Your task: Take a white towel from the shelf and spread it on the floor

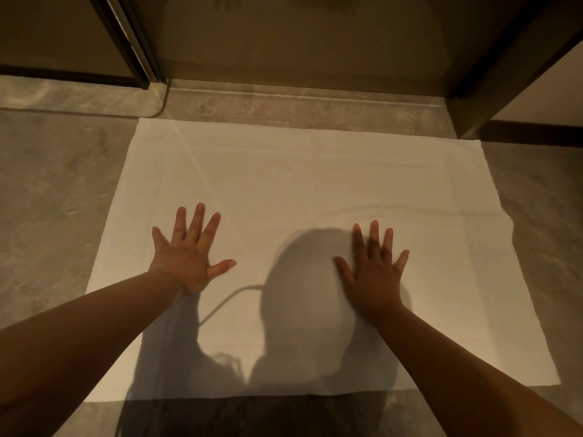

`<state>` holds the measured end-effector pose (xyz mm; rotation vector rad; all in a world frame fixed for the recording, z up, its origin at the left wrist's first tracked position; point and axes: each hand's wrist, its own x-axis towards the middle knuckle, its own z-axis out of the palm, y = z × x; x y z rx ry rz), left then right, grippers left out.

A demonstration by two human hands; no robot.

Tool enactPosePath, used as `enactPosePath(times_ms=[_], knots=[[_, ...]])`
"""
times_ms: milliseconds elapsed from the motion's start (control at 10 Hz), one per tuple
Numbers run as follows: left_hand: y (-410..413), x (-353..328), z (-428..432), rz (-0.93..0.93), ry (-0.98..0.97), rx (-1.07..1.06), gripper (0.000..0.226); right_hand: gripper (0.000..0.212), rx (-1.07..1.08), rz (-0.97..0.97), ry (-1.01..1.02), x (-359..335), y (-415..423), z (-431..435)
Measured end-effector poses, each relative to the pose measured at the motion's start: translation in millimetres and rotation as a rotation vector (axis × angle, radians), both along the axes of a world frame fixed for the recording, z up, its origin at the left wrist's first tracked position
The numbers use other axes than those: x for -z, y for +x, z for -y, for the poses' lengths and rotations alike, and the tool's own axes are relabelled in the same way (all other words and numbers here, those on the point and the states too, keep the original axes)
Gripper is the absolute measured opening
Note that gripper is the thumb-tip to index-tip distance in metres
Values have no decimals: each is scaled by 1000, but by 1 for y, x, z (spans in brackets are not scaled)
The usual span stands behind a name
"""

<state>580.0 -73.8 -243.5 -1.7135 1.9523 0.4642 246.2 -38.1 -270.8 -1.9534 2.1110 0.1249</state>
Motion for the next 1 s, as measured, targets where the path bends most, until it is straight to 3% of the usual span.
enactPosePath(times_ms=[700,800,1000], knots=[[0,0,-3,-6,-20,8,90,75,6,-17,0,3,2,-6],[1,1,-4,-19,-23,-18,89,75,-2,-18,33,2,0,-5],[-23,-34,-16,-127,21,-127,84,80,-100,-33,284,-46,-5,24]])
